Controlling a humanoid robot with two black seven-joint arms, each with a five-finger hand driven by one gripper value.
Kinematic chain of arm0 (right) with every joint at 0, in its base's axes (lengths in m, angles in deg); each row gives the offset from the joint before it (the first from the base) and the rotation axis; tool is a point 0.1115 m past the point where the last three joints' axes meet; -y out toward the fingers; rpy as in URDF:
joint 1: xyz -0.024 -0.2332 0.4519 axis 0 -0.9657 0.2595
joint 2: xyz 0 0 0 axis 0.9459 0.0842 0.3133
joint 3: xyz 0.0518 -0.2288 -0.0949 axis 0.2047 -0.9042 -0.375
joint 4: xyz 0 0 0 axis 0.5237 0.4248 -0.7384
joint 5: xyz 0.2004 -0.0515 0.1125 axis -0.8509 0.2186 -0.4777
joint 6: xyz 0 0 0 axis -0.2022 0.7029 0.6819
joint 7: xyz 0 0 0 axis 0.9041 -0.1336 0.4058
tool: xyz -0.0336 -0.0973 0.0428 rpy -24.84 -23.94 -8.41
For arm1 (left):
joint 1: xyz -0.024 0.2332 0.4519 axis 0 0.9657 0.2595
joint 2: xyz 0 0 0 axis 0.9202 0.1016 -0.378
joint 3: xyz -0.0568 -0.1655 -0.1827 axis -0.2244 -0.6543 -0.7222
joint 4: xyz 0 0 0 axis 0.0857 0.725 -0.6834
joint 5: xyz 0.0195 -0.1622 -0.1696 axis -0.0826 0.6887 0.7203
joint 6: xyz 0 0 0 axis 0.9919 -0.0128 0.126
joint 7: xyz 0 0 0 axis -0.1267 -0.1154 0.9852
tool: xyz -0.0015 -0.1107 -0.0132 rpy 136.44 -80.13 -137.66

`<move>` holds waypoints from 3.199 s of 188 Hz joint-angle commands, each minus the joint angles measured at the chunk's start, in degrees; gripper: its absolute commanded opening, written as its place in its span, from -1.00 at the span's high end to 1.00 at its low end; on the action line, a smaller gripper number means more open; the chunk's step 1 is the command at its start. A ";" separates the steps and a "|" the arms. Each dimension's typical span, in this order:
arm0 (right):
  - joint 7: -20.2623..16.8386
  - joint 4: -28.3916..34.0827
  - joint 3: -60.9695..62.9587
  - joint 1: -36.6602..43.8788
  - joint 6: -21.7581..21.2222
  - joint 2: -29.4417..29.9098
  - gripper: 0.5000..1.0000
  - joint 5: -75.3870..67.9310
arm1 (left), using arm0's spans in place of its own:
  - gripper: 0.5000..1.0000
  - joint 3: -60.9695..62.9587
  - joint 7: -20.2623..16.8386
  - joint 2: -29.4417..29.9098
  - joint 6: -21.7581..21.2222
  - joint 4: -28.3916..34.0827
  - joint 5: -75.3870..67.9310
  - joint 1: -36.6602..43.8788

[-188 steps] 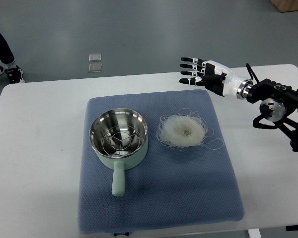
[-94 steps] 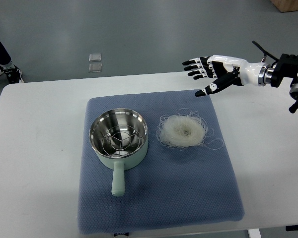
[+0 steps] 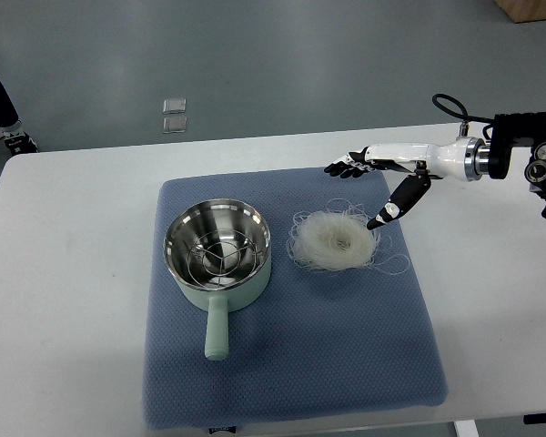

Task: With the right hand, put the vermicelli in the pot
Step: 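Lower the right hand onto the vermicelli and close the fingers around it, then lift the vermicelli with the right hand and carry it over the steel pot, then lower the vermicelli into the pot and open the right hand's fingers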

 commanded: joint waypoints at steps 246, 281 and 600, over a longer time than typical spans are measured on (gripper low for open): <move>-5.71 -2.97 -7.31 -4.91 16.14 10.49 -0.41 9.55 | -1.00 0.00 0.00 0.00 0.01 0.00 -0.01 0.00; -5.62 -3.94 -8.10 -5.53 16.31 12.51 0.30 11.31 | -1.00 0.00 0.00 0.00 0.01 0.00 -0.01 0.00; -2.54 0.54 -0.63 4.23 12.01 25.43 0.52 7.18 | -1.00 0.00 0.00 0.00 0.01 0.00 -0.01 0.00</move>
